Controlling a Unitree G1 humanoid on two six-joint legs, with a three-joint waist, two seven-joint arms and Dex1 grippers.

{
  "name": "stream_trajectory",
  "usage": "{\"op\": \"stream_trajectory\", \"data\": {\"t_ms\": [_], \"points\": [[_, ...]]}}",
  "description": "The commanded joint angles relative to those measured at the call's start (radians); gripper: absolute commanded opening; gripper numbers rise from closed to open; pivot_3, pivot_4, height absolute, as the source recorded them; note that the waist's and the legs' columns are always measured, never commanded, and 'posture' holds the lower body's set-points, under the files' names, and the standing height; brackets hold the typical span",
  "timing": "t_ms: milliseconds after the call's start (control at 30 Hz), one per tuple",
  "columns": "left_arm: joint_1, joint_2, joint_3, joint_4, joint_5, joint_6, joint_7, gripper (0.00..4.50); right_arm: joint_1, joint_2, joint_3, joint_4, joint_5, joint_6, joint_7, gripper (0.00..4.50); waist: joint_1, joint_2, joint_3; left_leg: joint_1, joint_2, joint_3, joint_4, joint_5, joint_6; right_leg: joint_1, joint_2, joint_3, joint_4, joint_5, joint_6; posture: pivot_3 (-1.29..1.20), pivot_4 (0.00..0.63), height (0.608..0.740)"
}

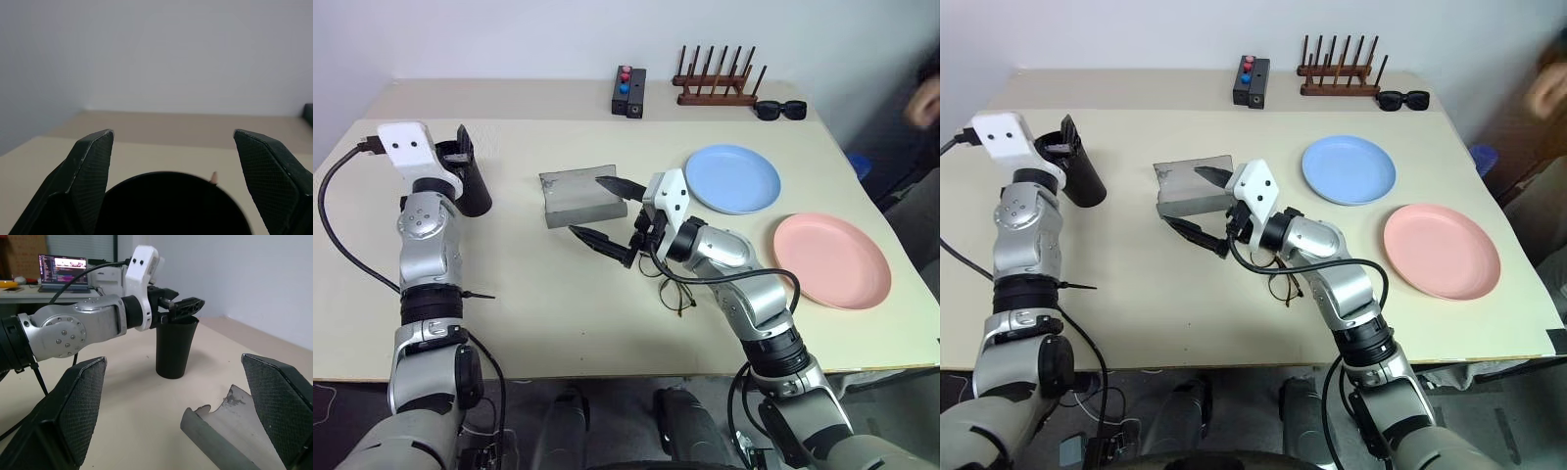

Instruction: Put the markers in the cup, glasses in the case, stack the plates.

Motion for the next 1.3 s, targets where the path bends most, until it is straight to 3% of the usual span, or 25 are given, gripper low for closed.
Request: {"op": "stream_trajectory", "data": {"t_ms": [33,200,433,600,833,1100,1200,1300], "points": [[-0.038,0.006,-0.027,-0.117,-0.053,0.042,-0.087,4.01,-0.005,-0.019,-0.031,-0.034,0.002,-0.009,0.000,4.50,0.000,0.000,0.000,0.000,0.000,0.000,0.000,0.000,0.000,0.000,0.000,0.000,0.000,0.000,0.000,0.00,0.150,0.740],[0.020,0.104,-0.233,-0.343,-0.154,0.367,-0.462,4.26,0.016,-0.140,-0.102,-0.030,0.010,0.008,0.036,4.50,0.006,0.000,0.000,-0.001,0.000,0.000,0.000,0.000,-0.001,0.001,0.000,0.000,-0.001,0.000,0.000,0.00,0.150,0.740],[0.019,0.206,-0.354,-0.379,-0.150,0.655,-0.601,4.26,0.110,-0.398,-0.140,-0.086,0.016,0.093,0.175,4.50,-0.008,0.002,0.001,0.000,0.000,0.000,-0.001,0.000,0.000,-0.001,0.000,0.001,0.000,-0.002,-0.003,0.00,0.150,0.740],[-0.023,0.228,-0.433,-0.317,-0.121,0.761,-0.687,4.26,0.153,-0.472,-0.193,-0.087,0.027,0.108,0.189,4.50,-0.005,0.002,0.002,0.000,0.000,0.000,0.000,0.000,0.000,0.000,0.000,0.001,-0.001,-0.003,-0.004,0.00,0.150,0.740],[-0.086,0.214,-0.545,-0.195,-0.041,0.714,-0.793,4.26,0.199,-0.517,-0.217,-0.157,0.067,0.160,0.229,4.50,-0.003,0.002,0.002,-0.001,0.000,0.000,0.001,0.000,0.000,0.000,0.000,0.001,-0.001,-0.003,-0.004,0.00,0.150,0.740],[-0.151,0.157,-0.587,-0.030,0.029,0.614,-0.860,4.26,0.253,-0.537,-0.245,-0.200,0.079,0.169,0.226,4.50,-0.002,0.002,0.002,-0.001,0.000,0.000,0.001,0.000,0.000,0.000,0.000,0.001,-0.001,-0.003,-0.004,0.00,0.150,0.740],[-0.149,0.145,-0.584,-0.007,0.036,0.571,-0.894,3.42,0.278,-0.538,-0.241,-0.218,0.065,0.170,0.211,4.50,-0.003,0.002,0.002,-0.001,0.000,0.000,0.001,0.000,0.000,-0.001,0.000,0.001,-0.001,-0.003,-0.004,0.00,0.150,0.740],[-0.135,0.145,-0.579,-0.011,0.042,0.532,-0.922,1.91,0.292,-0.539,-0.240,-0.231,0.062,0.173,0.200,4.50,-0.003,0.002,0.002,-0.001,0.000,0.000,0.001,0.000,0.000,-0.001,0.000,0.001,-0.001,-0.003,-0.004,0.00,0.150,0.740]]}}
